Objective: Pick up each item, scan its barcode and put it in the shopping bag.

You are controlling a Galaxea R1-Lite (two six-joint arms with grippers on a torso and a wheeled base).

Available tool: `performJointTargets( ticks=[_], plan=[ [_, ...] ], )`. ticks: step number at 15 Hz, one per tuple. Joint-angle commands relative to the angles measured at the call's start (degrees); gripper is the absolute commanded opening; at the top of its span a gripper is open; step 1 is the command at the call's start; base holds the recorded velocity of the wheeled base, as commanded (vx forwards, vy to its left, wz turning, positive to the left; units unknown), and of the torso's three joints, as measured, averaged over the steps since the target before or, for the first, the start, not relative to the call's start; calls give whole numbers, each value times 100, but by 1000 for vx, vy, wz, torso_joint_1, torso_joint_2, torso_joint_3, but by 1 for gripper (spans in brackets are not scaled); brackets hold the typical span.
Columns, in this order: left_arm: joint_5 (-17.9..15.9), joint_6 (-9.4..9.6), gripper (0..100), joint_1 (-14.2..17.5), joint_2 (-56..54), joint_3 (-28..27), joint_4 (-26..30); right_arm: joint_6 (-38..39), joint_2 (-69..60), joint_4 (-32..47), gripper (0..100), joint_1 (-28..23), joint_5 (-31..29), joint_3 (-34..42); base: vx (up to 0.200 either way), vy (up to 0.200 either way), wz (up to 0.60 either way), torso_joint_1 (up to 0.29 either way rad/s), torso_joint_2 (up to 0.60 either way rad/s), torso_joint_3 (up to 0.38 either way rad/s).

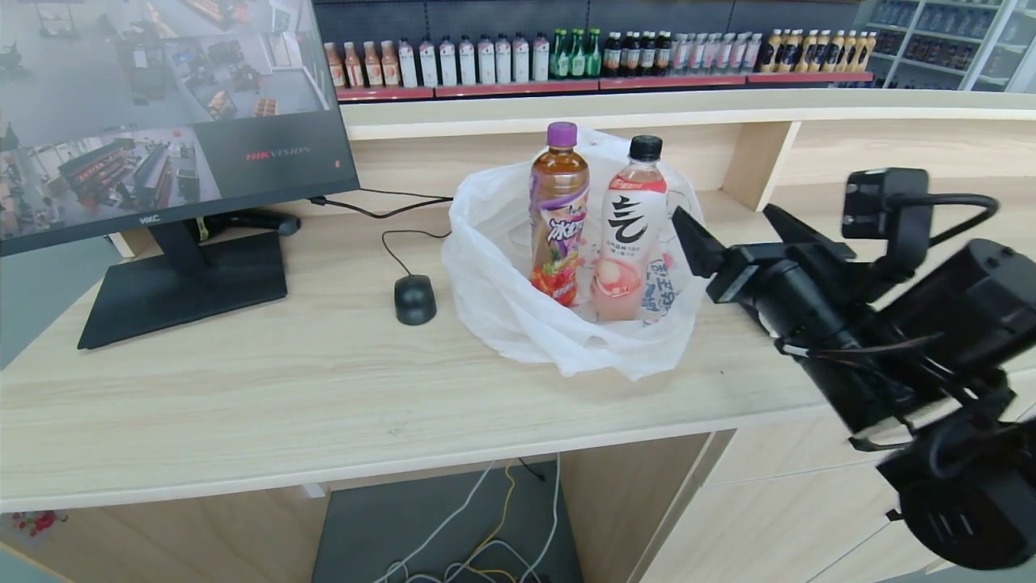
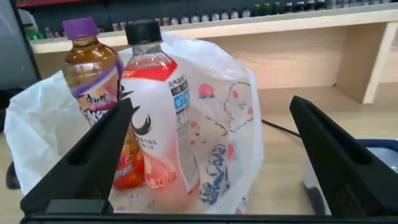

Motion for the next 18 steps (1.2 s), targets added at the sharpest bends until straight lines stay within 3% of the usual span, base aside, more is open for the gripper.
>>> performJointTargets(
  ticks=[1, 2, 4, 6, 8, 12, 14, 15, 18],
  plan=[
    [1, 2, 100, -1, -2, 0, 1, 1, -1786, -1, 100, -649, 6, 1744, 0, 0, 0, 0, 0, 0],
    [1, -7, 100, -1, -2, 0, 1, 27, -2235, -10, 100, -1088, 32, 2360, 0, 0, 0, 0, 0, 0],
    [1, -7, 100, -1, -2, 0, 1, 27, -2946, -1, 100, -1396, 14, 3107, 0, 0, 0, 0, 0, 0],
    [1, -7, 100, -1, -2, 0, 1, -60, -3570, 482, 100, -1484, 14, 3537, 0, 0, 0, 0, 0, 0],
    [1, 2, 100, -1, -2, 0, 1, -60, -4520, 1801, 100, -1475, 67, 3546, 0, 0, 0, 0, 0, 0],
    [1, 2, 100, -1, -2, 0, 1, -298, -7596, 6397, 100, -1369, 1104, 3537, 0, 0, 0, 0, 0, 0],
    [1, 2, 100, -1, -2, 0, 1, -509, -9125, 8305, 100, -1238, 1500, 3485, 0, 0, 0, 0, 0, 0],
    [1, 2, 100, -1, -2, 0, 1, -517, -9600, 8858, 100, -1246, 1588, 3423, 0, 0, 0, 0, 0, 0],
    [1, -7, 100, -1, -2, 0, 1, -509, -9468, 8867, 100, -1264, 1605, 3388, 0, 0, 0, 0, 0, 0]
  ],
)
